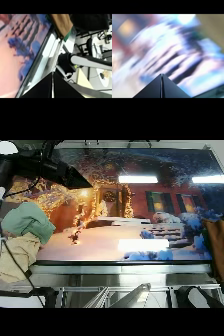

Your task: Fold the shirts.

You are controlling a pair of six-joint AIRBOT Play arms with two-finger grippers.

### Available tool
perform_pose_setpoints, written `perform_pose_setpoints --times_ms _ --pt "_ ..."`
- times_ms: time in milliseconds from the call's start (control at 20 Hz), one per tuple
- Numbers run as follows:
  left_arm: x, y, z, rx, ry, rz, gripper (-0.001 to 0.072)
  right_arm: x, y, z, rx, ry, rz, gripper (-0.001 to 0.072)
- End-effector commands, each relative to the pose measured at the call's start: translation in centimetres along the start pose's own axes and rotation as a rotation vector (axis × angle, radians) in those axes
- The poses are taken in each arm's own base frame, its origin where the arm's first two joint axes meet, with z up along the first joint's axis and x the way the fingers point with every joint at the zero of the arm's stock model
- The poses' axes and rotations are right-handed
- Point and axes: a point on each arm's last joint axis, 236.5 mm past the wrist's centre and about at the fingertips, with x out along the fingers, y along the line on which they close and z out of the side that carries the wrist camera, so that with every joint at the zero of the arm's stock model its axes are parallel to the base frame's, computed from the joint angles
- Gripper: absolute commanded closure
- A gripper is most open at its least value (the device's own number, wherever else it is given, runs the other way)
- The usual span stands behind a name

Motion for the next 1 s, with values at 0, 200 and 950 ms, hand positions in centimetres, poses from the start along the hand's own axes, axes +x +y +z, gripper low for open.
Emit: perform_pose_setpoints --times_ms 0,200,950 --pt "1.8 -0.1 -6.3 -0.081 0.057 0.126 0.0698 2.4 8.8 -9.9 -0.334 0.198 0.162 0.0700" --pt "6.9 0.5 -16.2 -0.206 0.066 0.159 0.0697 5.3 9.4 -23.1 -0.571 0.449 0.199 0.0700" --pt "8.2 -0.3 -23.9 -0.230 -0.029 0.205 0.0697 8.4 10.1 -28.3 -0.619 0.532 0.232 0.0700"
